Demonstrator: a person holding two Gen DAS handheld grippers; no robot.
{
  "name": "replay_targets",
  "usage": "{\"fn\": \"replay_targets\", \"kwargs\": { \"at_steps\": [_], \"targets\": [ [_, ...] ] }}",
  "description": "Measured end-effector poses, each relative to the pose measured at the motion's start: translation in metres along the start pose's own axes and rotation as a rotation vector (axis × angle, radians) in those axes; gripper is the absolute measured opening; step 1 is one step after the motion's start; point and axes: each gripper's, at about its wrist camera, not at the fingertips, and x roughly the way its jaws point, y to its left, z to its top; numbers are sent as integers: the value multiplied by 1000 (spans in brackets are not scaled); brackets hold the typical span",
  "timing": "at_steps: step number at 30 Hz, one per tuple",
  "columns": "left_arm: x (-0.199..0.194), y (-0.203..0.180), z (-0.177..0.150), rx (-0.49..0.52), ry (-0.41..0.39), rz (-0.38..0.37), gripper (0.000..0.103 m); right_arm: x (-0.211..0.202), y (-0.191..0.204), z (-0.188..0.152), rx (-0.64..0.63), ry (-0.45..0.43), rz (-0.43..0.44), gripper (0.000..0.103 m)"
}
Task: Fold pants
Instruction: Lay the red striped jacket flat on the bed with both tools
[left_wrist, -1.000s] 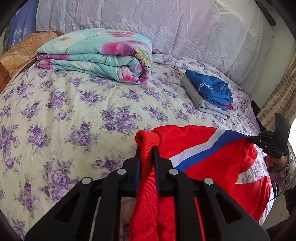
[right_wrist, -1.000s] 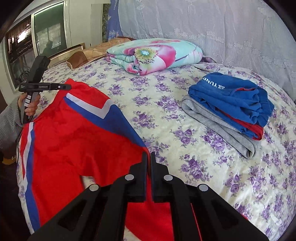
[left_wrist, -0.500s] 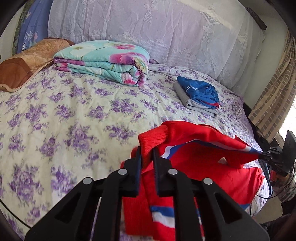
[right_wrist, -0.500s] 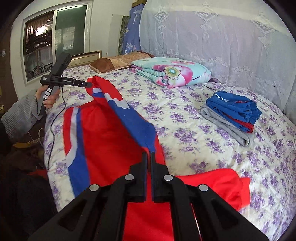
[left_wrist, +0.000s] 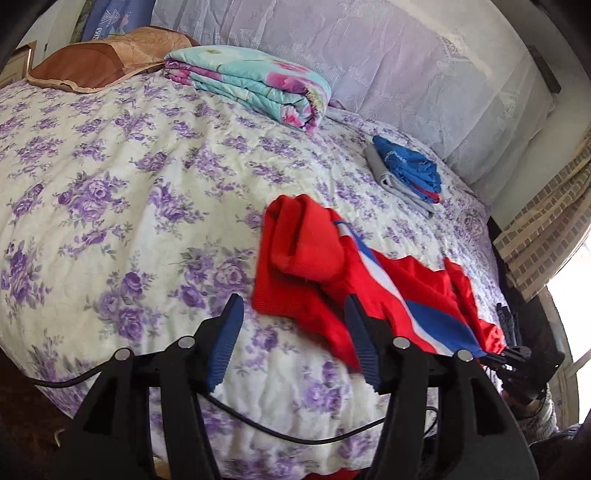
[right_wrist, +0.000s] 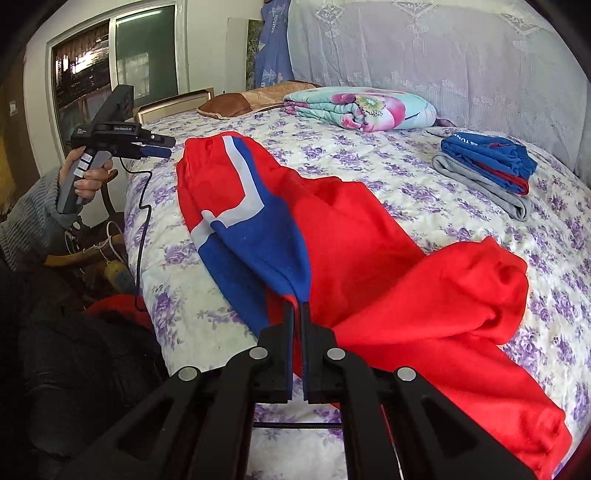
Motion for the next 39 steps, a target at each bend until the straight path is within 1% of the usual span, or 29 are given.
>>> {"fn": "replay_targets", "kwargs": {
  "at_steps": [2,4,7,9,10,11,13,15,18,20,21,22,23,24,25,26,28,29,31,32,33,34,35,36,38,39],
  "targets": [
    [8,-9,7,-24,26,-5,61,0,1,1,-10,0,-9,3],
    [22,-14,16,-60,65,-15,61,-2,2,1,-14,-3,-15,3],
    [44,-14,24,-99,108,3,60,-3,1,0,-7,-6,-18,3],
    [52,-9,27,-132,117,7,48,-4,0,-1,-4,-6,-21,3],
    [53,-6,29,-148,113,-8,42,-4,0,-2,-2,-5,-21,3],
    [53,-3,29,-168,113,-36,32,-4,0,-2,-2,-5,-23,3],
    [47,-2,27,-191,103,-60,28,-5,1,-2,-6,-5,-30,3],
    [38,-7,21,-174,91,-53,26,-9,3,-1,-18,-10,-40,3],
    [31,-9,9,-140,94,-27,26,-9,7,-3,-39,14,-42,3],
    [41,2,-1,-157,119,-5,27,0,5,-10,-19,47,-25,3],
    [46,9,-6,-181,127,-20,28,8,2,-15,1,72,-15,4],
    [45,12,-8,-193,113,-39,28,16,0,-19,13,90,-12,4],
    [42,11,-8,-189,104,-41,29,20,0,-21,21,94,-13,4],
    [36,9,-8,-180,97,-25,37,21,0,-22,33,90,-11,4],
    [28,6,-7,-167,72,11,43,20,-2,-21,47,90,-4,4],
    [18,2,-6,-147,31,55,49,19,-4,-21,61,90,6,5],
    [-3,-9,-2,-96,-48,123,49,18,-7,-22,96,95,28,7],
    [-12,-16,-1,-69,-81,140,49,17,-8,-23,110,97,36,9],
    [-24,-33,1,-14,-125,117,49,12,-8,-21,127,100,50,16],
    [-25,-42,1,18,-127,103,50,6,-7,-19,138,94,66,28],
    [-22,-54,0,62,-116,85,53,-1,-6,-16,152,72,83,41],
    [-16,-66,-1,104,-101,69,55,-11,-6,-13,163,38,80,47],
    [-7,-78,-4,145,-81,57,56,-21,-7,-9,175,-1,64,57],
    [3,-89,-7,182,-58,45,56,-30,-9,-3,194,-42,40,61],
    [29,-108,-15,251,-11,25,57,-41,-18,9,246,-111,-12,62],
    [41,-114,-19,276,7,38,57,-42,-24,15,280,-135,-70,66]
  ]
}}
